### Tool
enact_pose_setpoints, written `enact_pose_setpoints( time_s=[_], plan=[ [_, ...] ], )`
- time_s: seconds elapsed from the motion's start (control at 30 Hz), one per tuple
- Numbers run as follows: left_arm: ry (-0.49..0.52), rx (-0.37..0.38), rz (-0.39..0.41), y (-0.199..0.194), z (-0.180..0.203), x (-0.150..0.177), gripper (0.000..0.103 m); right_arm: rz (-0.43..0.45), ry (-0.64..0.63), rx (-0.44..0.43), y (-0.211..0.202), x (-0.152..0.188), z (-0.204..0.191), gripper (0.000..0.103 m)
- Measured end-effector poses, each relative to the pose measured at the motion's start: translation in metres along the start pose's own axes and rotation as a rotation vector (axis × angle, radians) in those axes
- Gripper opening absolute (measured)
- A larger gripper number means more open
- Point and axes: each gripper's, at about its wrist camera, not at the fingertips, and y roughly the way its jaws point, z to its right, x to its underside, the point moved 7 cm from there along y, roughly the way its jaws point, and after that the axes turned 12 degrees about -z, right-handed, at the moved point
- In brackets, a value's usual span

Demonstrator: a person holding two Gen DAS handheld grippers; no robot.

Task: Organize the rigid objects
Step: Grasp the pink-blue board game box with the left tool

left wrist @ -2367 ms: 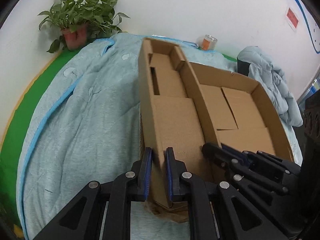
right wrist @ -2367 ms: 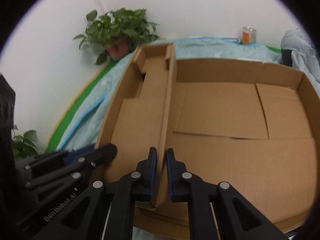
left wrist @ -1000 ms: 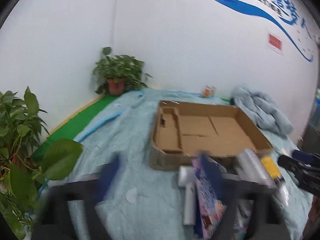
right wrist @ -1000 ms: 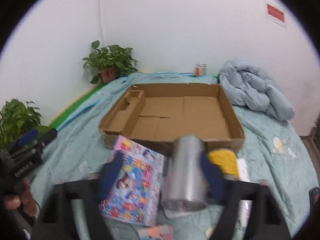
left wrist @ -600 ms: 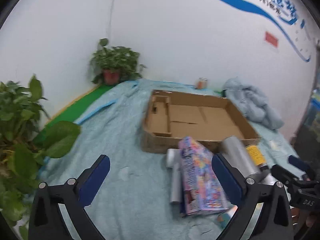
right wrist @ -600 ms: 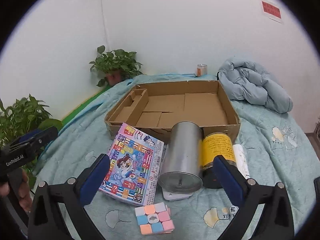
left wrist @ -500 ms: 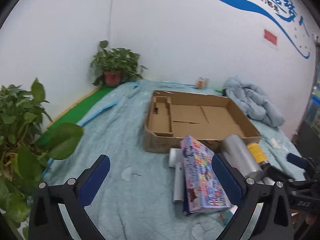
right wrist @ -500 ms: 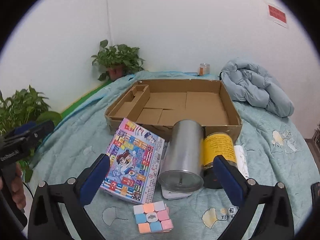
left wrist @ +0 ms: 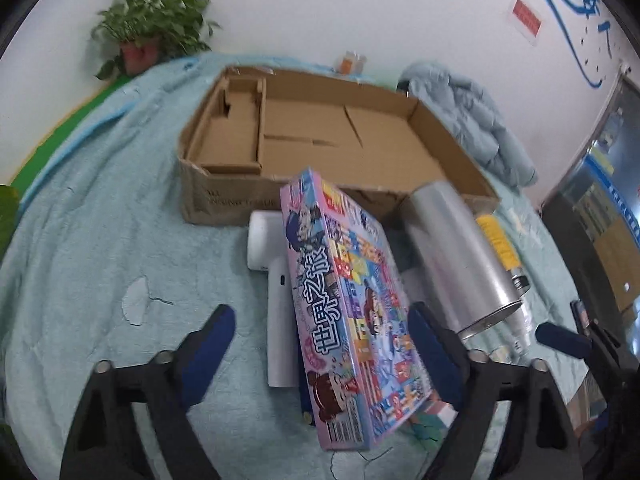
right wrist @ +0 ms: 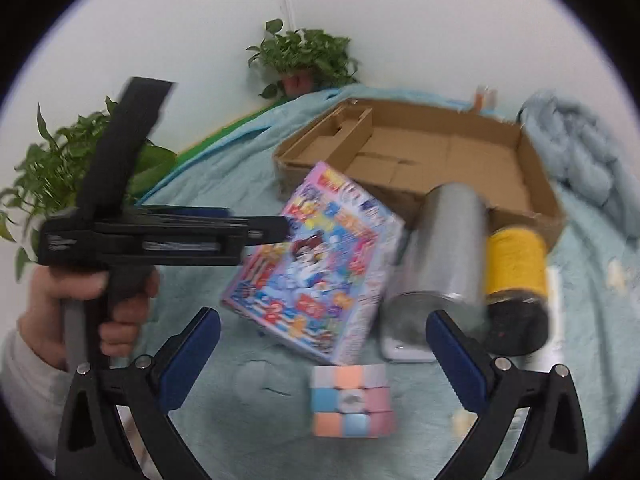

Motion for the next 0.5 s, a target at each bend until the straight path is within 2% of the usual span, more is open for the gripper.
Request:
enact_pose_setpoints(
  time_s=[0.07, 0.17, 0.23, 0.4, 0.5],
  plan=[
    [-0.028, 0.024, -0.058, 0.020, -0.006, -0.002, 0.062, -0.027, 0.028, -0.096, 0.014, 0.002, -0.007, 0.102],
    [-0.051, 0.083, -0.084, 0.036, -0.011, -0.004, 0.058, -0.056, 0.068, -0.144, 0.028, 0.007, -0.010, 0.102],
    [-0.010, 0.123, -0.082, 0.038, -0.006, -0.006, 0.042, -0.098, 0.109, -0.183, 0.041, 0.010, -0.009, 0.102],
    [-0.020, 0.165, -0.081, 0.039, -0.014, -0.004, 0.040, -0.113, 0.192, -0.267, 0.050, 0.005, -0.005, 0.102],
    [-0.037, 0.186, -0.070, 0.031, -0.019, 0.003, 0.040, -0.159, 0.192, -0.246, 0.059, 0.000, -0.006, 0.102]
  ],
)
